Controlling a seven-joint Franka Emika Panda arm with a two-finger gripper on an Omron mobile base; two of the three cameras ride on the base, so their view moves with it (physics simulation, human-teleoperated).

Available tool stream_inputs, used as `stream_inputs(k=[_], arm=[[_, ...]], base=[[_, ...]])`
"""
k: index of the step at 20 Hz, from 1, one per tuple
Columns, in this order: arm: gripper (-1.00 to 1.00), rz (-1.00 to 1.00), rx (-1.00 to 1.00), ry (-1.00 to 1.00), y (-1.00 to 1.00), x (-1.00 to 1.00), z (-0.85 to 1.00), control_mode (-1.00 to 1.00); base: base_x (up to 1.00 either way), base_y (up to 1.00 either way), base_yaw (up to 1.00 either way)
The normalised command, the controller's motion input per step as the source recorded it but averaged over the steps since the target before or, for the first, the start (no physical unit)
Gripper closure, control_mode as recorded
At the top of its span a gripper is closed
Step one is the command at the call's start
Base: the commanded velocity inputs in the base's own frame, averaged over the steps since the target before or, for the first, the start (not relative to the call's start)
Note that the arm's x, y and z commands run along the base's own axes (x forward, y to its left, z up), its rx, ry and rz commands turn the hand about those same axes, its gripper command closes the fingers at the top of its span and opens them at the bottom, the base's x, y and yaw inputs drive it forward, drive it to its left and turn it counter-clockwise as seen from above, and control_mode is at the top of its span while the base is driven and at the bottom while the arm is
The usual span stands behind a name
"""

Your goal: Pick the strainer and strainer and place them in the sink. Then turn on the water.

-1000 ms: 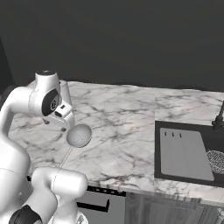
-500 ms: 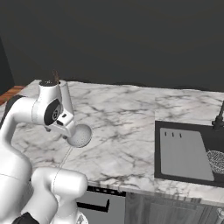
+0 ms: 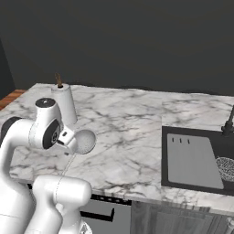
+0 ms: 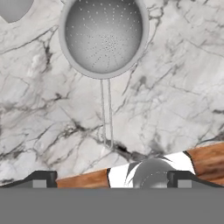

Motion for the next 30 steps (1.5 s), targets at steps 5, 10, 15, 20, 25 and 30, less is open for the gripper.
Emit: stream_inputs(k=[5, 10, 15, 20, 25, 30], arm=[[-1.0, 0.0, -0.01, -0.09, 0.0, -0.12, -0.4, -1.0], [-1.0, 0.0, -0.02, -0.04, 0.0, -0.03, -0.25, -1.0], [-1.0, 0.0, -0.03, 0.0, 0.0, 0.0, -0.08, -1.0], [-1.0, 0.0, -0.03, 0.0, 0.04, 0.01, -0.15, -1.0], [-1.0, 0.0, -0.03, 0.0, 0.07, 0.06, -0.23, -1.0], [-1.0, 0.01, -0.01, 0.0, 0.0, 0.07, -0.27, -1.0]], base=[[0.0, 0.0, 0.0], [0.0, 0.0, 0.0], [0.0, 0.0, 0.0], [0.0, 0.0, 0.0], [0.0, 0.0, 0.0], [0.0, 0.0, 0.0]])
